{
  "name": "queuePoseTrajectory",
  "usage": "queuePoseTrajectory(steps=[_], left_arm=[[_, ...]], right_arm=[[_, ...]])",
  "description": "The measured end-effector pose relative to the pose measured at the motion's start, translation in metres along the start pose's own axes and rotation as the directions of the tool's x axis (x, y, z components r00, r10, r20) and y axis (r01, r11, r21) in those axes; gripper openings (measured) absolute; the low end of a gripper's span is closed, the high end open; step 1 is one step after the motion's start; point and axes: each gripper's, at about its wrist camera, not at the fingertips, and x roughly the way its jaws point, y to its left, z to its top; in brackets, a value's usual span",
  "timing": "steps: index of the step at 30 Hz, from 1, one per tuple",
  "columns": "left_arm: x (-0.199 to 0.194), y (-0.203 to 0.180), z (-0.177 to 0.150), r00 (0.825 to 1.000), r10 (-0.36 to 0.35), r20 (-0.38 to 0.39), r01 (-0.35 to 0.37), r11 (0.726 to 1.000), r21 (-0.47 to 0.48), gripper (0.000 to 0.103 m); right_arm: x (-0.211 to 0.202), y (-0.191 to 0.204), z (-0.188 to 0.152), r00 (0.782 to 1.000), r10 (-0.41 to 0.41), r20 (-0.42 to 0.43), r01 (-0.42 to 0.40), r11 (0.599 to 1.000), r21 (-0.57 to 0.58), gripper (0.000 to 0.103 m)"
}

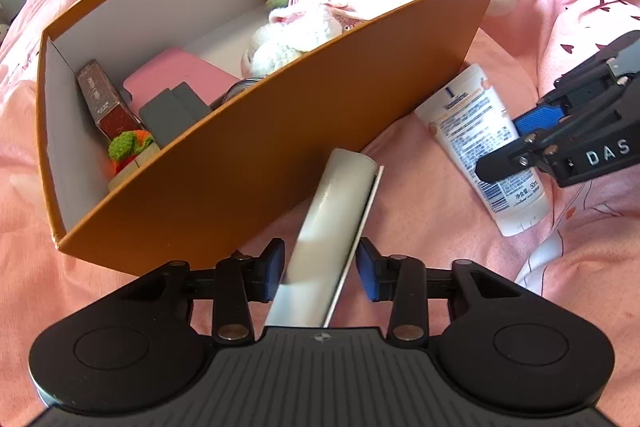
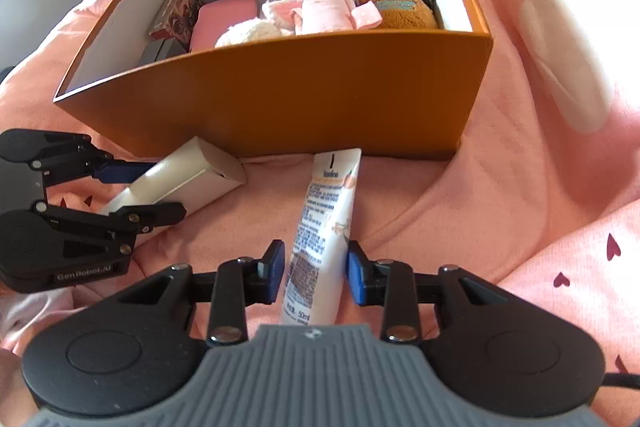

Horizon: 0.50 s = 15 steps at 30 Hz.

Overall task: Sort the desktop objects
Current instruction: 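Lift white box over orange box while right tool carries Vaseline tube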

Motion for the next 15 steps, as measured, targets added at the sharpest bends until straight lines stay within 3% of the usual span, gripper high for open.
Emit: queuePoseTrajectory(steps=[3,7,15], left_arm=[[-0.006,-0.002,-0.003,1.0,0.001,0.006,-0.001,1.0,-0.004,0.043],[-0.015,0.0,-0.005,1.0,-0.005,0.022,0.006,0.999,-0.039,0.041],[-0.053,0.015,-0.008,0.99,-0.095,0.103,0.111,0.98,-0.165,0.037]], right_arm=[[0.001,0.004,0.002,1.0,0.001,0.004,-0.001,1.0,-0.013,0.023],[-0.006,0.01,0.001,1.0,0.007,0.019,-0.007,0.999,-0.042,0.021],[-0.046,0.029,-0.002,0.992,0.04,0.116,-0.027,0.993,-0.114,0.019]])
